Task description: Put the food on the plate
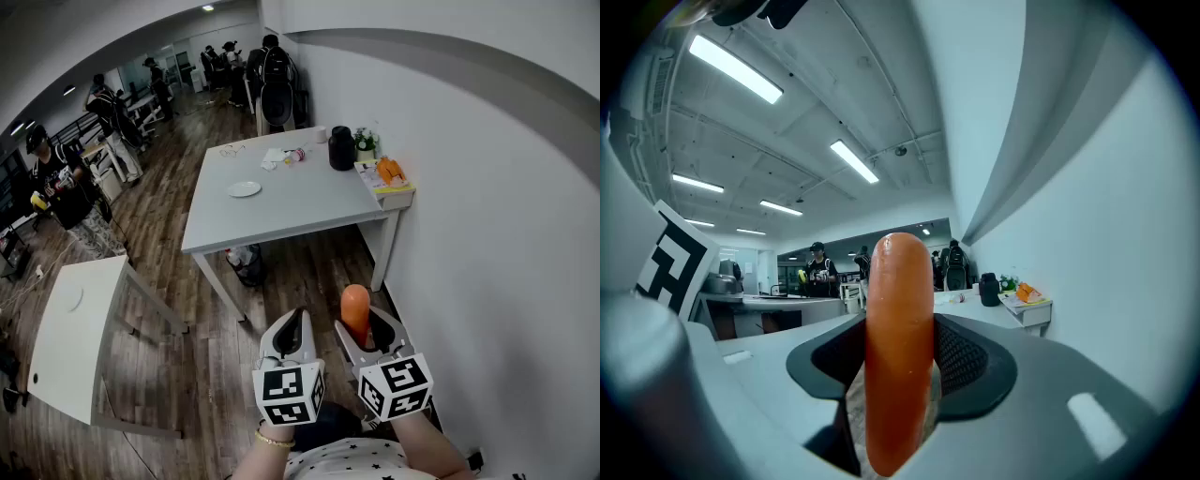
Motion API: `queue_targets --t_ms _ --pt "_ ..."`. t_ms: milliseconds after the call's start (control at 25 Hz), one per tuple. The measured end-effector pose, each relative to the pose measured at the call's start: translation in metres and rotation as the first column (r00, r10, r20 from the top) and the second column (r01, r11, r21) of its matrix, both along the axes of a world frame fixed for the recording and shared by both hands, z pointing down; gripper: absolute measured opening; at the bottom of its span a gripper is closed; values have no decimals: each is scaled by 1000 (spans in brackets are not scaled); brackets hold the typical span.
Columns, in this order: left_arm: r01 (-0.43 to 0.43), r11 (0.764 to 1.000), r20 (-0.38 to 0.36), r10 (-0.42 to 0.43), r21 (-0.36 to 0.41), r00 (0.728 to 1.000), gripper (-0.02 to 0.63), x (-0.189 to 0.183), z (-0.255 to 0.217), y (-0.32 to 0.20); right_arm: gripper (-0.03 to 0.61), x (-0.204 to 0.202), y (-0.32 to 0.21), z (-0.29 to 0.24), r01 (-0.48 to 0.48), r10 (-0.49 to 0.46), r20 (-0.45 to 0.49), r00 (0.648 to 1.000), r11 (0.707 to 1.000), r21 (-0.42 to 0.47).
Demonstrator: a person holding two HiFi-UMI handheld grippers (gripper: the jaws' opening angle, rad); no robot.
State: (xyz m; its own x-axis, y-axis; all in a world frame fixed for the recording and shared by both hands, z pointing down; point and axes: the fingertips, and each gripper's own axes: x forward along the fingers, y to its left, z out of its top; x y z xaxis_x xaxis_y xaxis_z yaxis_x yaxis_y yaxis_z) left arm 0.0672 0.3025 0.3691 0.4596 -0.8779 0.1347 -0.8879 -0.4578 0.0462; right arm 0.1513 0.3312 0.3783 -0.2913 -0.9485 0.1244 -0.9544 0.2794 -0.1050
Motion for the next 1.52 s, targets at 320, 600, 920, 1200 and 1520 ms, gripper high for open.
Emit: queue_targets --t_ms 320,600,920,1200,1520 --pt "42 999 -14 -42 -7 999 8 -22 -4 -15 216 -11 -13 -1 15 -15 35 999 1000 -11" --pt "85 996 -32 -85 -28 996 8 -37 5 -45 216 -20 -46 4 42 -42 28 999 999 -23" --pt "117 993 -55 -119 -28 991 8 -61 4 -137 216 -41 -135 0 82 -81 14 997 997 -17" --pt "131 991 -68 -132 -12 989 8 -94 -10 -231 216 -72 -226 -9 100 -100 5 995 995 -14" --pt "114 993 -52 -114 -9 992 8 -127 -13 -322 216 -111 -321 -13 108 -108 17 994 994 -11"
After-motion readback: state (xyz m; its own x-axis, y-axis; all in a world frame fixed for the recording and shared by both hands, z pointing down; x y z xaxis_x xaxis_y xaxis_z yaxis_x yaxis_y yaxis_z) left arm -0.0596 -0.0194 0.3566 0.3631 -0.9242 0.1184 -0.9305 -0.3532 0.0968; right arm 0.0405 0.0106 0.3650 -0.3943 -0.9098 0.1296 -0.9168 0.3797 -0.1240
